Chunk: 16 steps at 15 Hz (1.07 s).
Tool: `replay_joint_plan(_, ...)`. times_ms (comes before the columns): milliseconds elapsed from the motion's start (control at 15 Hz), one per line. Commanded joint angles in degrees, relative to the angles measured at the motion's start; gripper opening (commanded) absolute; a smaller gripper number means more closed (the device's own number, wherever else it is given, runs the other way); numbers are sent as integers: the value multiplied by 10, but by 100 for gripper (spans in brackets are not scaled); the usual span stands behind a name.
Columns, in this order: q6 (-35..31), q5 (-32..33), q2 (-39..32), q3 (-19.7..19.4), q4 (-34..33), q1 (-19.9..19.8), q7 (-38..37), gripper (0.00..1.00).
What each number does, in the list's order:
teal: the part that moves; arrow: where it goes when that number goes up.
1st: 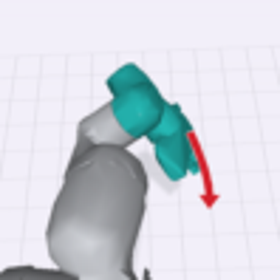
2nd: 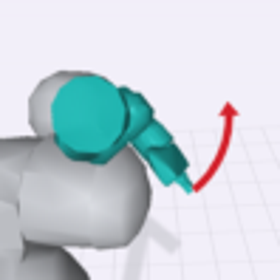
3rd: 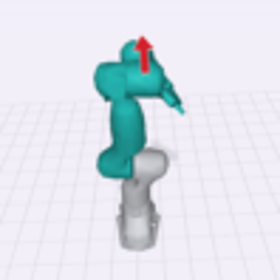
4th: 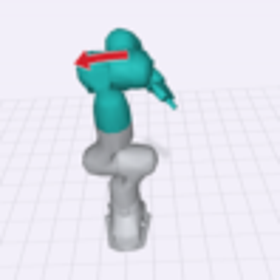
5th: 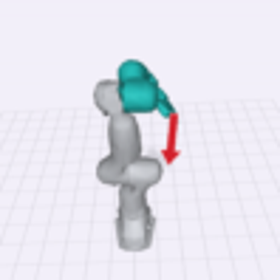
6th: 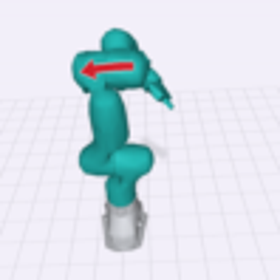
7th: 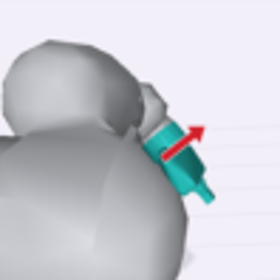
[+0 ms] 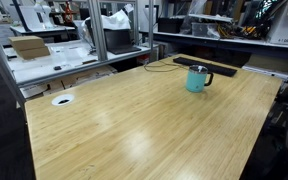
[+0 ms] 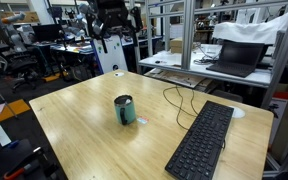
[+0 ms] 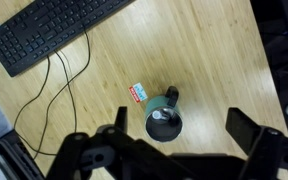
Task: Put the marker in the cup on the table
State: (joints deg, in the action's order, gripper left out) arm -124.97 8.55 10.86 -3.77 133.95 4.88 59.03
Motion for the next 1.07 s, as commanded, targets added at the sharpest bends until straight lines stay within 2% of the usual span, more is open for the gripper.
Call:
replay_joint_plan(0,-8,34,-37,11,-11,-4,80,100)
replay_joint_plan(200,-10,63,-62,25,-10,-4,136,100)
replay_joint_plan(267,-7,44,-55,26,-1,-9,100,100)
replay_joint_plan(800,-7,45,-60,29,-1,-10,100,100)
replay_joint_plan(1000,4,107,-74,46,-19,-2,84,100)
